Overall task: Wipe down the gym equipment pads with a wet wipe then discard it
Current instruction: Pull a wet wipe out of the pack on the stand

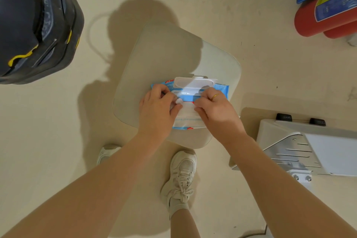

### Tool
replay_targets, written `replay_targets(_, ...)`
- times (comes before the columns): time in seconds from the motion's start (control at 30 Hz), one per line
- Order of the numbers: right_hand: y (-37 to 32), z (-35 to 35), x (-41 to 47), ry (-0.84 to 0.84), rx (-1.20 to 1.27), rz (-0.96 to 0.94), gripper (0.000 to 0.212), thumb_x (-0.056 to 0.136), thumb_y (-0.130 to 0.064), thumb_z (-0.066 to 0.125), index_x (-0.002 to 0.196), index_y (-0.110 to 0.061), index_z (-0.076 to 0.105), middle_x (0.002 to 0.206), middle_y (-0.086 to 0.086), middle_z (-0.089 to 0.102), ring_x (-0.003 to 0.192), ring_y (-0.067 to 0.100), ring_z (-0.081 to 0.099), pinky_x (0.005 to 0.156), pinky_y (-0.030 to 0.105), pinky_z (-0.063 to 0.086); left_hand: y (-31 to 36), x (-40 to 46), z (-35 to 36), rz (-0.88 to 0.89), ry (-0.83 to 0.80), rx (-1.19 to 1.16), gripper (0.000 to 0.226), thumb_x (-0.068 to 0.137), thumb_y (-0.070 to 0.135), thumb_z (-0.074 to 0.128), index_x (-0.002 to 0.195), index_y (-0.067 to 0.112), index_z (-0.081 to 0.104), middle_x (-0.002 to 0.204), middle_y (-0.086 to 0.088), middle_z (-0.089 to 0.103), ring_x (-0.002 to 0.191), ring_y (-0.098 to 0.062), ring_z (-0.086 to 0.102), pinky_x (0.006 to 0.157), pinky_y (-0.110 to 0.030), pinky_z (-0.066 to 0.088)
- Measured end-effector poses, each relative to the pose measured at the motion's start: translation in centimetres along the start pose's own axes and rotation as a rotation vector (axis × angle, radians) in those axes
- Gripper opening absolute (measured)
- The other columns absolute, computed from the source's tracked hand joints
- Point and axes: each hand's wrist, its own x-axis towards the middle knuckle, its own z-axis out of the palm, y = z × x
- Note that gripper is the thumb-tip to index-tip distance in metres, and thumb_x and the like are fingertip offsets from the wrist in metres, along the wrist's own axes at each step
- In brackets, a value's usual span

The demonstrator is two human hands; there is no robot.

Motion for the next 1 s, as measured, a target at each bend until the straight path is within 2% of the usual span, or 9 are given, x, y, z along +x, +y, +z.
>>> replay_targets(0.1, -0.3, 0.6, -0.4, 0.146, -0.122, -0.043, 0.013, 0.082, -0.007, 0.053, 0.073, 0.001, 0.058, 0.091, 0.015, 0.056, 0.089, 0.028, 0.049, 0.054, 0.041, 0.050, -0.1, 0.0, -0.2, 0.013, -0.006, 0.003, 0.039, 0.075, 0.037, 0.045, 0.075, 0.003, 0.064, 0.089, -0.015, 0.058, 0.072, -0.032, 0.058, 0.066, -0.041, 0.050)
replay_targets(0.2, -0.5, 1.1, -0.3, 0.202, -0.186, -0.074, 0.011, 0.072, -0.001, 0.065, 0.064, 0.001, 0.057, 0.080, 0.015, 0.059, 0.077, 0.034, 0.058, 0.042, 0.033, 0.048, -0.1, -0.1, 0.0, 0.021, 0.010, 0.010, 0.036, 0.074, 0.036, 0.047, 0.074, 0.004, 0.064, 0.088, -0.014, 0.058, 0.070, -0.030, 0.058, 0.065, -0.040, 0.048)
replay_targets(0.33, -0.7, 1.6, 0.2, 0.243, -0.320, -0.107, 0.013, 0.068, 0.002, 0.074, 0.074, 0.000, 0.062, 0.083, 0.017, 0.065, 0.077, 0.034, 0.063, 0.052, 0.033, 0.053, -0.2, -0.2, 0.2, 0.005, 0.024, -0.021, 0.034, 0.075, 0.036, 0.048, 0.075, 0.005, 0.064, 0.090, -0.013, 0.058, 0.073, -0.030, 0.058, 0.069, -0.038, 0.046)
replay_targets(0.47, -0.8, 1.8, 0.0, 0.232, -0.319, -0.124, 0.025, 0.080, -0.021, 0.047, 0.083, -0.004, 0.065, 0.089, 0.012, 0.066, 0.080, 0.034, 0.062, 0.059, 0.034, 0.054, -0.2, -0.3, 0.2, -0.002, 0.031, -0.042, 0.036, 0.078, 0.036, 0.048, 0.075, 0.005, 0.064, 0.091, -0.011, 0.058, 0.076, -0.029, 0.058, 0.070, -0.039, 0.047)
replay_targets(0.6, -1.0, 1.7, 0.4, 0.222, -0.325, -0.092, 0.026, 0.079, -0.020, 0.043, 0.067, -0.006, 0.062, 0.075, 0.006, 0.064, 0.071, 0.033, 0.058, 0.051, 0.033, 0.052, -0.2, -0.2, 0.0, -0.035, 0.001, -0.045, 0.028, 0.078, 0.031, 0.056, 0.078, 0.005, 0.066, 0.093, -0.012, 0.057, 0.080, -0.029, 0.058, 0.072, -0.042, 0.049)
replay_targets(0.7, -1.1, 1.0, 0.3, 0.158, -0.109, -0.035, 0.019, 0.082, -0.016, 0.050, 0.072, -0.006, 0.062, 0.081, 0.006, 0.064, 0.081, 0.031, 0.052, 0.062, 0.029, 0.043, -0.1, -0.1, -0.2, -0.057, -0.029, -0.050, 0.024, 0.075, 0.026, 0.060, 0.079, 0.004, 0.066, 0.094, -0.012, 0.057, 0.082, -0.030, 0.057, 0.073, -0.046, 0.049)
replay_targets(0.83, -0.3, -0.9, 0.1, 0.070, 0.344, 0.053, 0.008, 0.078, -0.013, 0.055, 0.070, -0.011, 0.058, 0.071, -0.008, 0.053, 0.073, -0.001, 0.042, 0.064, 0.013, 0.028, -0.1, 0.1, -0.5, -0.099, -0.035, -0.145, 0.024, 0.078, 0.026, 0.058, 0.084, 0.004, 0.067, 0.098, -0.010, 0.055, 0.086, -0.028, 0.056, 0.079, -0.050, 0.048)
replay_targets(0.93, 0.8, -1.8, -0.8, 0.026, 0.729, 0.234, 0.011, 0.078, -0.016, 0.056, 0.069, -0.020, 0.052, 0.074, 0.002, 0.048, 0.073, 0.005, 0.043, 0.068, 0.018, 0.031, -0.3, 0.1, -0.7, -0.107, -0.040, -0.158, 0.026, 0.080, 0.027, 0.056, 0.085, 0.004, 0.067, 0.099, -0.009, 0.054, 0.087, -0.027, 0.056, 0.080, -0.049, 0.048)
replay_targets(1.0, 1.3, -1.9, -1.6, 0.012, 0.787, 0.303, 0.019, 0.082, -0.010, 0.059, 0.068, -0.021, 0.052, 0.078, 0.004, 0.050, 0.078, 0.008, 0.044, 0.071, 0.023, 0.033, -0.1, 0.1, -0.7, -0.072, -0.031, -0.102, 0.029, 0.080, 0.031, 0.052, 0.081, 0.006, 0.066, 0.095, -0.010, 0.056, 0.082, -0.028, 0.056, 0.076, -0.048, 0.050)
